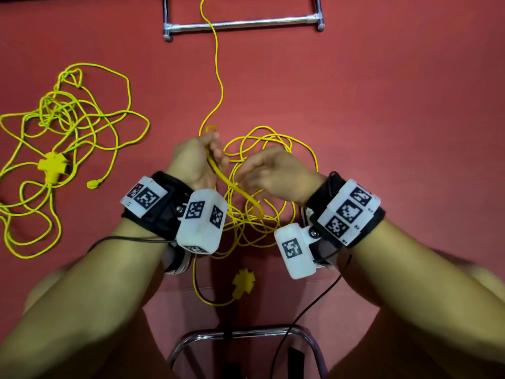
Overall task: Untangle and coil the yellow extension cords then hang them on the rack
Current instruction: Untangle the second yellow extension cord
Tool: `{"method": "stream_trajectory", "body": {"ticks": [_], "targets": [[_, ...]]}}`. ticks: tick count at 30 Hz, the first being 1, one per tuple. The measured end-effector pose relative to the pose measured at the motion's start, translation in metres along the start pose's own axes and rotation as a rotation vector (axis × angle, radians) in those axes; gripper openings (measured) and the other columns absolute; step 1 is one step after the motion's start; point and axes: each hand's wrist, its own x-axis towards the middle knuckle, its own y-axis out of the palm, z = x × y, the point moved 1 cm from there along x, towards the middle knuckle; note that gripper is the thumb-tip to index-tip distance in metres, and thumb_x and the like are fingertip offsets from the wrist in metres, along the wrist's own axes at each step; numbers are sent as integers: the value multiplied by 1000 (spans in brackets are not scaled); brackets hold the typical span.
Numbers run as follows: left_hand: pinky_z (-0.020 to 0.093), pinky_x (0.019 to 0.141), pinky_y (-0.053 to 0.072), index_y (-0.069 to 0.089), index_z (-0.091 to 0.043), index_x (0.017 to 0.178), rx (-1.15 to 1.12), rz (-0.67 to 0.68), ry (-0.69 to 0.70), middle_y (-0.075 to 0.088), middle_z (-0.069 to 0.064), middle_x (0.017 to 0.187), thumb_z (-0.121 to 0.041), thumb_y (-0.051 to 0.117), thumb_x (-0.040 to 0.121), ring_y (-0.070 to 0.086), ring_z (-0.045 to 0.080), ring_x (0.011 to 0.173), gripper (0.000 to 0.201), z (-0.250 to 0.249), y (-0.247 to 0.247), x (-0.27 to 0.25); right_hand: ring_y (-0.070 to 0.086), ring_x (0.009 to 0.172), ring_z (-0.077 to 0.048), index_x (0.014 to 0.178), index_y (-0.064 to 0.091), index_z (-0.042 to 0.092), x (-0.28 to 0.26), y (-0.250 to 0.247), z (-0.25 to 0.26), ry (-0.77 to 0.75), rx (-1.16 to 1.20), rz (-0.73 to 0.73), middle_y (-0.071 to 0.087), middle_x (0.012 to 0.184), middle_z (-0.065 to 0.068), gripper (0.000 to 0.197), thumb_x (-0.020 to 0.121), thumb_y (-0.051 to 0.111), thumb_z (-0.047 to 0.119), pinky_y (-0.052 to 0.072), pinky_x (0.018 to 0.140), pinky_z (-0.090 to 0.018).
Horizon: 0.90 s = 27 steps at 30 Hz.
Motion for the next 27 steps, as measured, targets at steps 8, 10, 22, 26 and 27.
{"method": "stream_trajectory", "body": {"ticks": [8,10,22,26,27], "targets": [[32,68,55,64,-8,82,483,457,-55,60,4,61,-3,46,89,63,18,61,20,15,14,-32,51,52,-15,73,57,14,14,-15,0,187,492,-305,58,64,-3,41,102,46,40,41,54,-27],[35,72,56,64,-6,82,547,482,-63,63,6,64,-2,45,88,67,22,66,21,20,16,-35,49,54,-18,71,58,11,16,-15,-1,101,544,-351,60,68,-8,34,102,49,21,36,52,-27],[39,75,52,58,-8,100,128,112,-179,49,7,64,-69,33,92,57,24,56,67,18,3,-1,58,56,-3,105,63,-8,2,-2,8,-187,263,57,63,64,2,21,87,53,-13,47,58,-16],[18,41,42,50,-9,77,191,46,-180,47,5,44,-59,36,99,47,21,34,57,18,1,0,60,61,0,103,66,-17,-4,0,8,-177,62,213,67,60,16,24,81,56,-19,49,65,-17],[18,38,39,50,-9,76,215,21,-144,50,4,47,-50,41,101,47,20,32,48,19,1,0,61,65,-7,97,69,-15,-5,-1,9,-190,4,225,69,62,12,21,78,61,-14,51,68,-26]]}}
